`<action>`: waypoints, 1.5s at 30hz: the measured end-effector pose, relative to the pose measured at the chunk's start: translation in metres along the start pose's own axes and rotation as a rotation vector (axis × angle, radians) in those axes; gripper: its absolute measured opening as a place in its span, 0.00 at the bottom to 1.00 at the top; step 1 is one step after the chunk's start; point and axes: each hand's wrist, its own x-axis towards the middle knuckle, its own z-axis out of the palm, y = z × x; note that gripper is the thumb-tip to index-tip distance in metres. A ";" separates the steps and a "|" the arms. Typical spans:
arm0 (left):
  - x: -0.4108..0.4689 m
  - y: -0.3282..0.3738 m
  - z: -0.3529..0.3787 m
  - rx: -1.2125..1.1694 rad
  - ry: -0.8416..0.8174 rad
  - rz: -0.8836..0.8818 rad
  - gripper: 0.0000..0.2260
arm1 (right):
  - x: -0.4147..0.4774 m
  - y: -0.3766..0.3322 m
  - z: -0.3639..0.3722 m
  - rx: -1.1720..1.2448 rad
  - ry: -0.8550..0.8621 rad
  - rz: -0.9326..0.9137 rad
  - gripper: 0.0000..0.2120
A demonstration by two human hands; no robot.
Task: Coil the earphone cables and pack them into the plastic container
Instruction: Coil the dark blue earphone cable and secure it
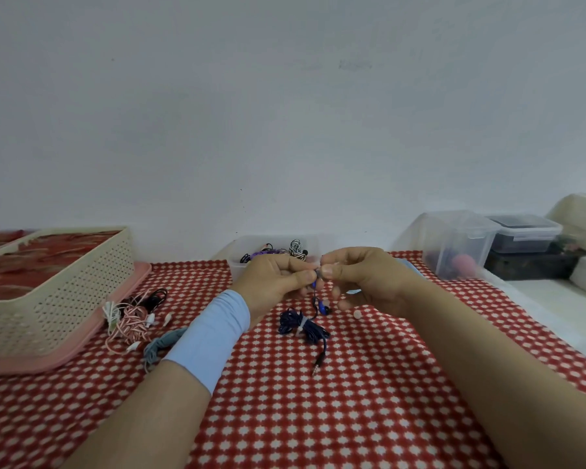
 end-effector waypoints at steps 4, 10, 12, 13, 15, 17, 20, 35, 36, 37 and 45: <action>0.000 0.001 -0.001 -0.021 0.058 -0.012 0.04 | 0.002 0.002 0.005 -0.121 0.079 -0.172 0.09; 0.000 0.000 -0.002 -0.004 0.083 -0.050 0.03 | 0.002 0.000 0.006 -0.293 0.102 -0.258 0.08; -0.001 0.000 -0.002 0.010 0.089 -0.048 0.02 | 0.004 0.001 0.007 -0.326 0.134 -0.281 0.07; -0.001 0.001 -0.002 0.011 0.090 -0.047 0.03 | 0.005 0.001 0.008 -0.332 0.143 -0.289 0.07; -0.001 0.003 -0.003 0.017 0.096 -0.043 0.03 | 0.005 0.001 0.008 -0.338 0.150 -0.295 0.06; -0.002 0.005 -0.003 0.064 0.098 -0.029 0.04 | 0.004 -0.001 0.008 -0.350 0.145 -0.293 0.05; -0.003 0.007 -0.003 0.111 0.102 -0.012 0.04 | 0.002 -0.002 0.008 -0.356 0.143 -0.289 0.05; -0.003 0.009 -0.005 0.057 0.041 0.023 0.05 | -0.005 -0.006 0.002 -0.077 -0.005 -0.052 0.09; -0.004 0.010 -0.005 0.079 0.024 0.029 0.06 | -0.004 -0.006 0.002 -0.066 -0.017 -0.026 0.10; -0.004 0.011 -0.005 0.105 0.009 0.035 0.06 | -0.004 -0.006 0.002 -0.048 -0.032 0.000 0.11; -0.005 0.014 -0.008 0.018 -0.029 0.029 0.06 | -0.004 -0.008 -0.001 0.011 -0.086 0.051 0.22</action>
